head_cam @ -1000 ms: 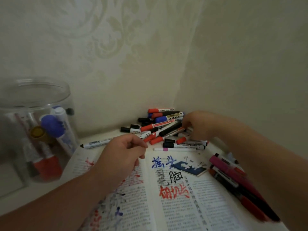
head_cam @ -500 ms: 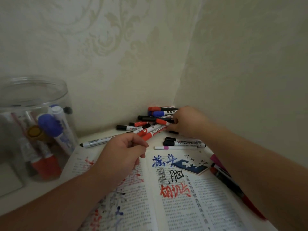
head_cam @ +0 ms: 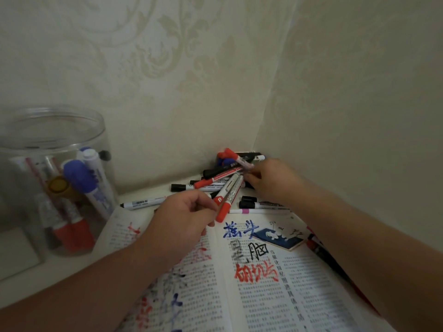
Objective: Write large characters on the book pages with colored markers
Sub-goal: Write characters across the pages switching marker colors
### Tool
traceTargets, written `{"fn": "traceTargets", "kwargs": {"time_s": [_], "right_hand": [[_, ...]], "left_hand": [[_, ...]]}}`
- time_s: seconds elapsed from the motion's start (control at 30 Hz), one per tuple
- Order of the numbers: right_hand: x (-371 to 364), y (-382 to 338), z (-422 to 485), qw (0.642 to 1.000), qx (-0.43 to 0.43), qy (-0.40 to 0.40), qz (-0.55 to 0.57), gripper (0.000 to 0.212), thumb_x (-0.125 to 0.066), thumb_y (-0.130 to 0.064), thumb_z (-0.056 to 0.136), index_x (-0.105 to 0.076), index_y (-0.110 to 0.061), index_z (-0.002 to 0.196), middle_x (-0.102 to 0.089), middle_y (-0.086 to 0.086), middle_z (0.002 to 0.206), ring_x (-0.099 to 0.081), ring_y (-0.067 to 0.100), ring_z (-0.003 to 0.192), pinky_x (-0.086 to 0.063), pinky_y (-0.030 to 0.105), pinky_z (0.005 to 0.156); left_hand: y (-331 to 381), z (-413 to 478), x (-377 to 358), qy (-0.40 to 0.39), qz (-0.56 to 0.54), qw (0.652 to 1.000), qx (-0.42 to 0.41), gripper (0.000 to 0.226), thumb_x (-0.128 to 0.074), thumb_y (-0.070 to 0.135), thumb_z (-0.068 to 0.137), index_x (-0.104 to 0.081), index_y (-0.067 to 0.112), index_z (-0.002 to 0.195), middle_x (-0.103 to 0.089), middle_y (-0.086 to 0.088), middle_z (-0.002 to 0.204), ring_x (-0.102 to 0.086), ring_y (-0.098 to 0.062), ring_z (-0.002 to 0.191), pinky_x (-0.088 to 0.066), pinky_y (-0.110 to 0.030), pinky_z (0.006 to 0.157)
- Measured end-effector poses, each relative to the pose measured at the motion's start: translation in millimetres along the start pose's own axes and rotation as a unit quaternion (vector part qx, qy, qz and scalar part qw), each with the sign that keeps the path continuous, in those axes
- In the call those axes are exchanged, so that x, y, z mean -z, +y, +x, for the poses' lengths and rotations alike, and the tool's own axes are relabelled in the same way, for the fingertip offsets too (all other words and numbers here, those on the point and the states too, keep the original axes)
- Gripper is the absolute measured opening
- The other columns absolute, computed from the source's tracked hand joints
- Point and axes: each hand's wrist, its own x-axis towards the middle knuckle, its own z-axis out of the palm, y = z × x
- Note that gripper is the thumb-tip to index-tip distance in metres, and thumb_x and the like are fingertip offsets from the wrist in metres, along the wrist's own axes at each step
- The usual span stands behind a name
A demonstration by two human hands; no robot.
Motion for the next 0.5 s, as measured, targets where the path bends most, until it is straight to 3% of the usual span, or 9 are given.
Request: {"fn": "traceTargets", "kwargs": {"time_s": [0.1,0.17,0.23,0.27,0.37,0.5], "right_hand": [[-2,-1,-1,0.999,0.015,-0.025,0.013,0.026,-0.058,-0.031,0.095,-0.072,-0.024,0.115,-0.072,-0.001,0.103,-0.062,0.018,0.086,-0.053,0.028,0.075],[-3,0,-3,0.998,0.018,-0.052,0.030,0.016,-0.060,-0.026,0.093,-0.068,-0.023,0.108,-0.067,-0.008,0.102,-0.053,0.014,0.085,-0.045,0.024,0.076],[-2,1,-1,0.996,0.027,-0.071,0.041,0.027,-0.060,-0.023,0.092,-0.069,-0.025,0.117,-0.066,-0.008,0.108,-0.052,0.013,0.088,-0.043,0.023,0.079],[-1,1,1,0.996,0.031,-0.079,0.037,0.030,-0.060,-0.023,0.091,-0.068,-0.026,0.120,-0.067,-0.006,0.113,-0.052,0.013,0.090,-0.043,0.023,0.082],[-1,2,7,0.995,0.048,-0.087,0.030,0.028,-0.062,-0.022,0.088,-0.070,-0.027,0.115,-0.069,-0.004,0.112,-0.057,0.014,0.092,-0.044,0.024,0.081],[-3,0,13,0.992,0.062,-0.106,0.020,0.019,-0.065,-0.020,0.086,-0.058,-0.031,0.101,-0.061,-0.007,0.102,-0.058,0.016,0.091,-0.044,0.025,0.076]], "left_hand": [[0,-5,-1,-0.026,0.096,0.994,-0.054,0.023,-0.069,0.011,0.090,-0.073,0.030,0.078,-0.068,0.008,0.072,-0.055,-0.001,0.058,-0.046,-0.020,0.055],[0,-9,-3,-0.069,0.185,0.972,-0.124,0.014,-0.068,0.021,0.093,-0.072,0.034,0.094,-0.065,0.017,0.094,-0.057,0.010,0.080,-0.047,-0.012,0.071],[0,-11,-6,-0.129,0.311,0.923,-0.184,0.022,-0.061,0.040,0.096,-0.067,0.038,0.117,-0.056,0.026,0.122,-0.044,0.011,0.115,-0.035,-0.023,0.106],[1,-11,-7,-0.154,0.367,0.898,-0.186,0.033,-0.054,0.051,0.097,-0.060,0.040,0.128,-0.048,0.028,0.134,-0.034,0.008,0.128,-0.023,-0.029,0.115],[1,-10,-11,-0.162,0.459,0.860,-0.152,0.058,-0.034,0.069,0.096,-0.042,0.040,0.146,-0.029,0.026,0.155,-0.015,0.000,0.143,-0.007,-0.039,0.119],[-3,-10,-11,-0.119,0.480,0.859,-0.130,0.067,-0.024,0.074,0.094,-0.036,0.039,0.151,-0.024,0.020,0.160,-0.010,-0.007,0.148,-0.008,-0.044,0.121]]}}
